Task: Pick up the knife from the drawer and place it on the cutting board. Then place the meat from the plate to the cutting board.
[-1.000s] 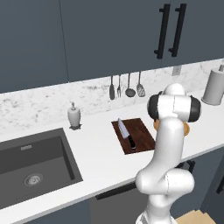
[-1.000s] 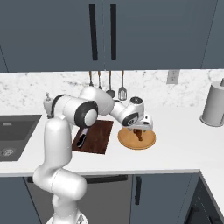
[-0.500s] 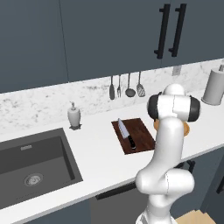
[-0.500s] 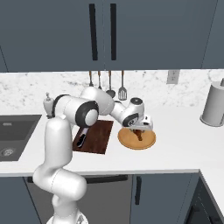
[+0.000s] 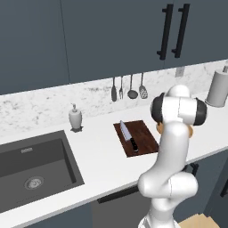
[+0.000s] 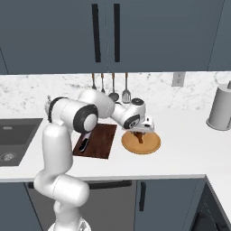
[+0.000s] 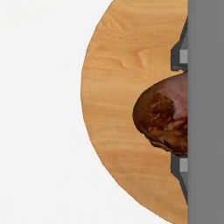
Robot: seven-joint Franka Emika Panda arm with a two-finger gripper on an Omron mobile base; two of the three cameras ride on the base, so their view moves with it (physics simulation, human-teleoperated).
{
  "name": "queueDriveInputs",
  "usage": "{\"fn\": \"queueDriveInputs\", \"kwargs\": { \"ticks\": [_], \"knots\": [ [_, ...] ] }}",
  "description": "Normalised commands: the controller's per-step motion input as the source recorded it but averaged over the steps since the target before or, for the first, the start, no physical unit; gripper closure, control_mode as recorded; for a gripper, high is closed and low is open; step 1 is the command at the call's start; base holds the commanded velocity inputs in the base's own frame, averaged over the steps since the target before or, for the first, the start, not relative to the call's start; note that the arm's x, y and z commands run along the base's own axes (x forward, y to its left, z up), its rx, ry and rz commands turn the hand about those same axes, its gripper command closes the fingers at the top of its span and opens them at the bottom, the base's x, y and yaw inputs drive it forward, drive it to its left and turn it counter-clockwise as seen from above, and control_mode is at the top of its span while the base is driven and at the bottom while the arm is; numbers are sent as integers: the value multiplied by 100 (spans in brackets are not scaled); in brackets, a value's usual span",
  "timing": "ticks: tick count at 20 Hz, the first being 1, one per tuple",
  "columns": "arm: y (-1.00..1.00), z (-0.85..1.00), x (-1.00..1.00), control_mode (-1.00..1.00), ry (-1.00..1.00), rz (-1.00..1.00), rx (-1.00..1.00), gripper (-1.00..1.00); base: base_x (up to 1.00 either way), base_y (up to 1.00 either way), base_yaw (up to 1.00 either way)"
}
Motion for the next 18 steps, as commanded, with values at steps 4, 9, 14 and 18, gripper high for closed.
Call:
{"fn": "queueDriveInputs", "kwargs": {
  "ticks": [4, 9, 14, 18],
  "knots": [
    [44, 54, -45, -100, -1, -3, 0, 100, 0, 0, 0],
    [68, 44, -30, -100, 6, 0, 0, 100, 0, 0, 0],
    [79, 1, -13, -100, 7, -1, 0, 100, 0, 0, 0],
    [69, -5, 0, -100, 0, -11, 5, 100, 0, 0, 0]
  ]
}}
